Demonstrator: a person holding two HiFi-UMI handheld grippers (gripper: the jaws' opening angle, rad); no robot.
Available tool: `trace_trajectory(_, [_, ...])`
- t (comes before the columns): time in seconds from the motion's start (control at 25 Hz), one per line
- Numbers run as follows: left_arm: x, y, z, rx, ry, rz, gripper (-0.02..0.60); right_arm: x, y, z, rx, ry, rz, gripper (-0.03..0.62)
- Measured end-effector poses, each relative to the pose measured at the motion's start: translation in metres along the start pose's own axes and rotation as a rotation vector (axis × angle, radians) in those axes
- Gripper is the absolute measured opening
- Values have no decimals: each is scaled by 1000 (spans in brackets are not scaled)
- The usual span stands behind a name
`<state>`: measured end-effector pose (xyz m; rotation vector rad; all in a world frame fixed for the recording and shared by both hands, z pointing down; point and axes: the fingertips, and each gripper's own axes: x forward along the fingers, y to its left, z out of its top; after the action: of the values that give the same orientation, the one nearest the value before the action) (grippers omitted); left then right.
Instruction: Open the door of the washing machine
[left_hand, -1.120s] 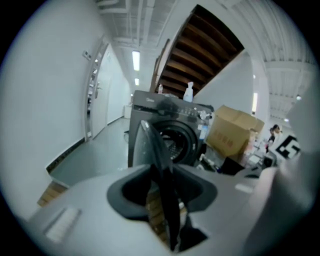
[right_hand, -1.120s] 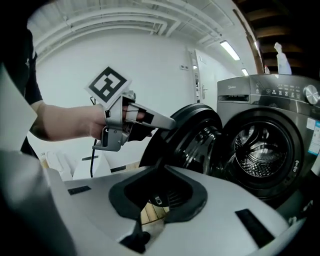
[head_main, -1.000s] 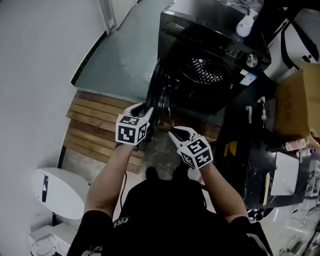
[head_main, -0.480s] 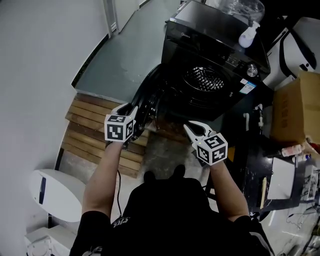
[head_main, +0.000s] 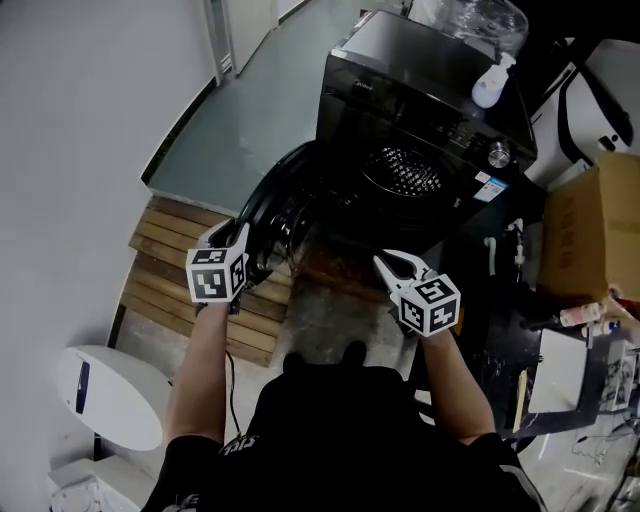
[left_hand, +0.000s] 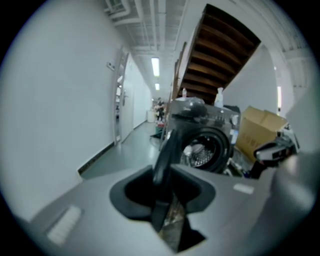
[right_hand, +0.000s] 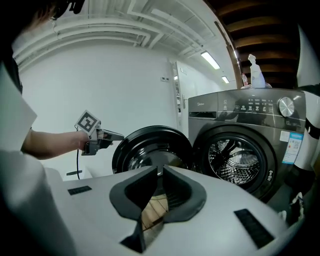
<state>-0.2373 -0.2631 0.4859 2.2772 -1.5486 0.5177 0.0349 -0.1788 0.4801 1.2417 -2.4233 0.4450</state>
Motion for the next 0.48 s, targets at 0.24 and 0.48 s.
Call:
trace_trajectory(0.24, [-6,-22,24,45,-50,30,117,-21,-43,2,42,-34,-33,26])
trace_trajectory(0.48, [5,-80,75,30,-157,-35,107,-40,-84,13,48,-69,-50,20])
